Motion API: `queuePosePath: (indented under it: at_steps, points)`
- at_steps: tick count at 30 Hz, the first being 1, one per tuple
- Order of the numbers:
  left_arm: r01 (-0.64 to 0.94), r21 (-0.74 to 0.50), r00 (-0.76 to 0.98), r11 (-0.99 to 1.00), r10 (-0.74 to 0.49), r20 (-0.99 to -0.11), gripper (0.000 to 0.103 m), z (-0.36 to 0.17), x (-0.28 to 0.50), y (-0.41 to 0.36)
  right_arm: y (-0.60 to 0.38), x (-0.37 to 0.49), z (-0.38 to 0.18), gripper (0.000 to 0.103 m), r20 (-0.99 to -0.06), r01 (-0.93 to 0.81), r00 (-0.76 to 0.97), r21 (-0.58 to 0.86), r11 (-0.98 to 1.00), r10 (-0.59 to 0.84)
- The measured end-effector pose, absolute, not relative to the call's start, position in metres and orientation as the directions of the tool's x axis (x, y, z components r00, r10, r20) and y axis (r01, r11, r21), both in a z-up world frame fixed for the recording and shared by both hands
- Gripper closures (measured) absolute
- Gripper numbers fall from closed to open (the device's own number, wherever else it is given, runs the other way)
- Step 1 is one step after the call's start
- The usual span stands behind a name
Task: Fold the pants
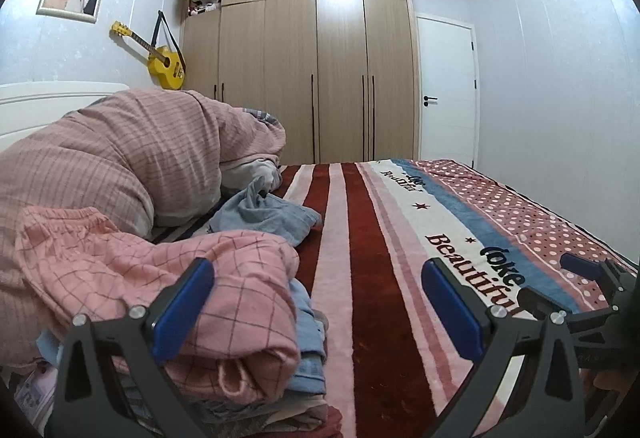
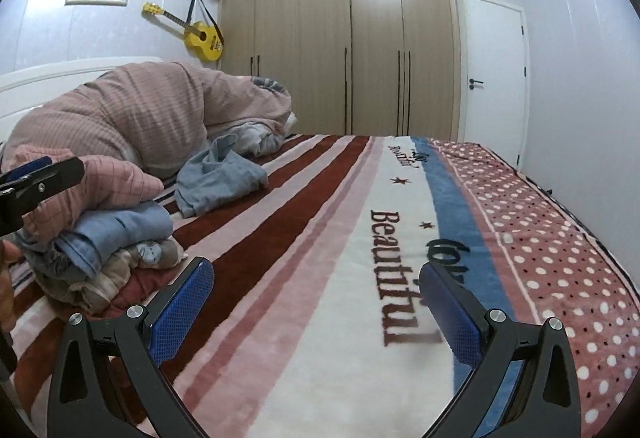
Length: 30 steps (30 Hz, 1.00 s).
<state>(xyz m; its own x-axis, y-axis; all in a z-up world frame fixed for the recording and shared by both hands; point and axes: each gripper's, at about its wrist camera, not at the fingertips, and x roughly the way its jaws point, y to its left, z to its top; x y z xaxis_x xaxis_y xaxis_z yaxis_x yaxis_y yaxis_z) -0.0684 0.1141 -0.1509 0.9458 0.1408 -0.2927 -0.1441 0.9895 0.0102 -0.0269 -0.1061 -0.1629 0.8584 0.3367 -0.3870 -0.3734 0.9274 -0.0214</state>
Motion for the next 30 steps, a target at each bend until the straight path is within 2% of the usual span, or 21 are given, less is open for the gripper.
queuePosePath:
  at_steps: [20, 30]
  points:
    - [-0.122, 0.001, 0.938, 0.993, 0.116, -0.326, 0.001, -0.145, -0.087, 0.093, -0.130, -0.067, -0.140, 0.001, -0.363, -0.382, 0.860, 0.009, 0.924, 0.359]
    - [-0.098, -0.036, 0.945, 0.995, 0.081, -0.315, 0.001, -0.141, -0.088, 0.088, -0.138, -0.069, -0.136, 0.001, -0.359, -0.377, 0.863, 0.012, 0.926, 0.356]
